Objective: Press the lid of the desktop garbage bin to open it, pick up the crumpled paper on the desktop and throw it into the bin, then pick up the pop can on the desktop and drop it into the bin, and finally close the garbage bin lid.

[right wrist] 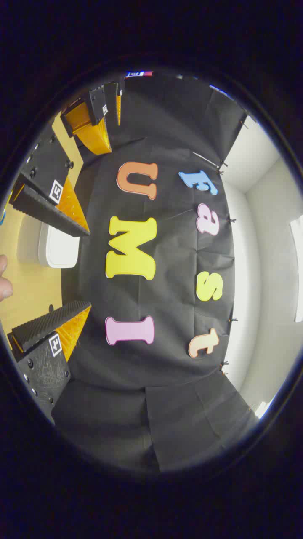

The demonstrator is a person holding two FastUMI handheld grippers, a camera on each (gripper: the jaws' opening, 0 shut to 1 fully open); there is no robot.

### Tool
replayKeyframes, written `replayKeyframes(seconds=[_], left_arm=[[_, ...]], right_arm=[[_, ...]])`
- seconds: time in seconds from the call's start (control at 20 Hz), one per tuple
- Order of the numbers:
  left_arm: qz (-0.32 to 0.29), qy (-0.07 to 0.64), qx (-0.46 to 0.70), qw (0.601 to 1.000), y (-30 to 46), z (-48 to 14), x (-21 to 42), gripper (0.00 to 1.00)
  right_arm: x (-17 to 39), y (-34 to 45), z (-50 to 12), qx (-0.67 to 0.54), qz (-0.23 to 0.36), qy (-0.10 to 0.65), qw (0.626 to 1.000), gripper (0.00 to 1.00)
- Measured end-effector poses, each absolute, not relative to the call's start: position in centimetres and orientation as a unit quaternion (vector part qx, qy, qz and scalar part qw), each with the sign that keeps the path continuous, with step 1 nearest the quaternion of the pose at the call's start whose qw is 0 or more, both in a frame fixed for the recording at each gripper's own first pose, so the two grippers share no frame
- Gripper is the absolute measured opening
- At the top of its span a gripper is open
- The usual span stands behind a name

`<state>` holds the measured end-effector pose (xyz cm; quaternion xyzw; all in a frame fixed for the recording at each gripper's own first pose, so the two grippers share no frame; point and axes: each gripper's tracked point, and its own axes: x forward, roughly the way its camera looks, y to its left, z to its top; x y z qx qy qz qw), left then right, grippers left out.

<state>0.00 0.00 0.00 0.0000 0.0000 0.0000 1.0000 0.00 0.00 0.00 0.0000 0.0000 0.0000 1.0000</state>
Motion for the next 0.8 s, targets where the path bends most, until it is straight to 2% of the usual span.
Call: replayKeyframes(seconds=[0.05,0.8], left_arm=[[0.001,0.0,0.004,1.0,0.2,-0.1,0.2,0.97],[-0.005,0.014,0.004,1.0,0.7,-1.1,1.4,0.97]], right_arm=[[0.1,0.0,-0.1,0.001,-0.002,0.001,1.0,0.97],[1.9,1.0,-1.0,0.0,0.001,0.014,1.0,0.95]])
